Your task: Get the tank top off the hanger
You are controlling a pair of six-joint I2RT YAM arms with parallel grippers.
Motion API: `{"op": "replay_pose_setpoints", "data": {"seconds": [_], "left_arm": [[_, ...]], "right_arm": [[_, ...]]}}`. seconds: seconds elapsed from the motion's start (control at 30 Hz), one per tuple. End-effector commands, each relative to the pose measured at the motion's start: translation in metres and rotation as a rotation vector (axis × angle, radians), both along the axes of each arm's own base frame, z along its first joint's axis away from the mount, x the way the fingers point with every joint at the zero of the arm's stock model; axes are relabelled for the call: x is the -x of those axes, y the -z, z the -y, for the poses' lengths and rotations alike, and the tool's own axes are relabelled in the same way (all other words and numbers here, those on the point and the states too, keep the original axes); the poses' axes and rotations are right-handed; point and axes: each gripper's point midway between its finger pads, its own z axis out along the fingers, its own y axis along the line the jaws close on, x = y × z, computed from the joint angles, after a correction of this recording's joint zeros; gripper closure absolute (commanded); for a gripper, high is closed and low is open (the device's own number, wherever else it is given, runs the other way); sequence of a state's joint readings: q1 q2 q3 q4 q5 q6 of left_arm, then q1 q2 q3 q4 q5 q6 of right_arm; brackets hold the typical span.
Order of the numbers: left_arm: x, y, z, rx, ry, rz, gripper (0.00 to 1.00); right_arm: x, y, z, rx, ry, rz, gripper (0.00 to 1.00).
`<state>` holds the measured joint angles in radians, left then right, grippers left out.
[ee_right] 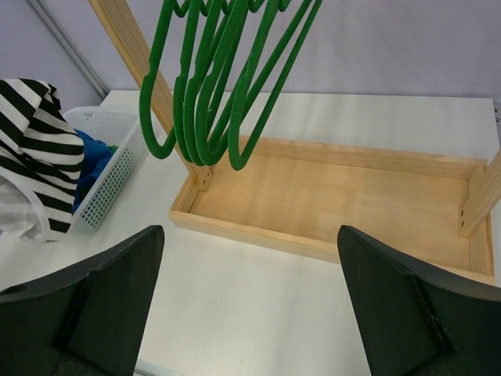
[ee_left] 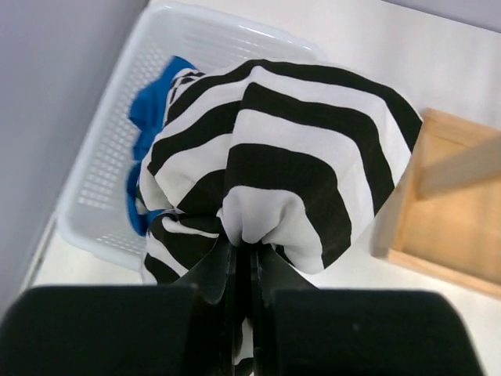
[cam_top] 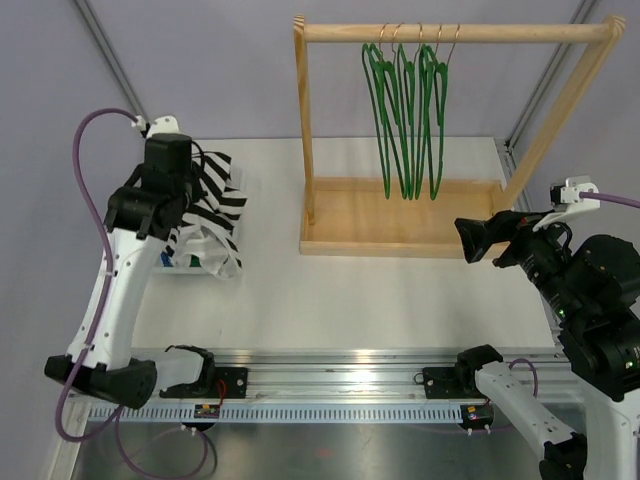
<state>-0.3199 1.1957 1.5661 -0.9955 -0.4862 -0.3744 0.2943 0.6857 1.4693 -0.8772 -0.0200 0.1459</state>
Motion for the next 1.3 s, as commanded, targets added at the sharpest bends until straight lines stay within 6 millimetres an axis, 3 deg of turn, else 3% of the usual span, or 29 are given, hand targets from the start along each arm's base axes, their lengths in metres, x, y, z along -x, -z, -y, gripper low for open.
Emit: {"op": "replay_pose_setpoints", "data": {"seconds": [0.0,0.07,0.13,0.17,0.3,0.43,0.57,0.67,0.8,0.87,0.93,0.97,1.07,1.1,1.17,1.2,1.23,1.27], "left_arm": [[-0.029,0.005,-0.015,-0.032,0.067,-0.077,1.00],[-0.042,-0.002,-0.036,-0.024,0.013,-0.079,1.00],[-0.058,0.003,-0.056,-0.030,-0.052,-0.099,1.00],[-0.065,-0.007,-0.062,-0.030,-0.066,-0.074,1.00],[-0.092,0.009,-0.081,-0.019,-0.106,-0.137,1.00],[-0.110,0.050,-0.080,0.004,-0.099,-0.219,1.00],[-0.124,0.121,-0.080,0.045,-0.098,-0.406,1.00],[-0.122,0.171,-0.083,0.086,-0.134,-0.517,0.95],[-0.114,0.221,-0.090,0.146,-0.153,-0.641,0.93],[-0.110,0.232,-0.087,0.165,-0.141,-0.680,0.92],[-0.112,0.225,-0.082,0.189,-0.127,-0.662,0.89],[-0.114,0.219,-0.081,0.195,-0.123,-0.639,0.80],[-0.117,0.177,-0.076,0.211,-0.101,-0.530,0.66],[-0.118,0.166,-0.074,0.218,-0.088,-0.501,0.53],[-0.115,0.128,-0.070,0.228,-0.065,-0.399,0.40],[-0.112,0.119,-0.068,0.231,-0.059,-0.371,0.25],[-0.105,0.093,-0.068,0.223,-0.055,-0.304,0.17],[-0.101,0.083,-0.067,0.222,-0.051,-0.275,0.10]], "right_arm": [[-0.003,-0.007,-0.005,-0.005,-0.024,0.044,0.01],[-0.004,-0.006,-0.009,-0.012,-0.046,0.043,0.00],[-0.006,-0.003,-0.014,-0.021,-0.068,0.035,0.01],[-0.007,0.000,-0.016,-0.020,-0.076,0.026,0.01],[-0.010,0.009,-0.023,-0.026,-0.105,-0.006,0.01],[-0.013,0.013,-0.027,-0.043,-0.113,-0.008,0.01],[-0.012,0.014,-0.032,-0.058,-0.142,-0.017,0.00],[-0.010,0.015,-0.036,-0.065,-0.164,-0.016,0.01],[-0.005,0.016,-0.037,-0.071,-0.176,-0.007,0.00],[-0.003,0.017,-0.035,-0.069,-0.173,-0.009,0.01],[-0.003,0.019,-0.029,-0.062,-0.136,-0.019,0.01],[-0.002,0.015,-0.026,-0.060,-0.121,-0.013,0.00],[-0.003,0.018,-0.013,-0.043,-0.054,-0.030,0.00],[-0.002,0.023,-0.010,-0.031,-0.039,-0.049,0.00],[-0.002,0.029,-0.006,-0.012,-0.021,-0.075,0.01],[0.000,0.037,-0.005,0.002,-0.018,-0.102,0.01],[0.001,0.040,-0.004,0.007,-0.014,-0.111,0.01],[0.002,0.047,-0.003,0.013,-0.010,-0.128,0.01]]}}
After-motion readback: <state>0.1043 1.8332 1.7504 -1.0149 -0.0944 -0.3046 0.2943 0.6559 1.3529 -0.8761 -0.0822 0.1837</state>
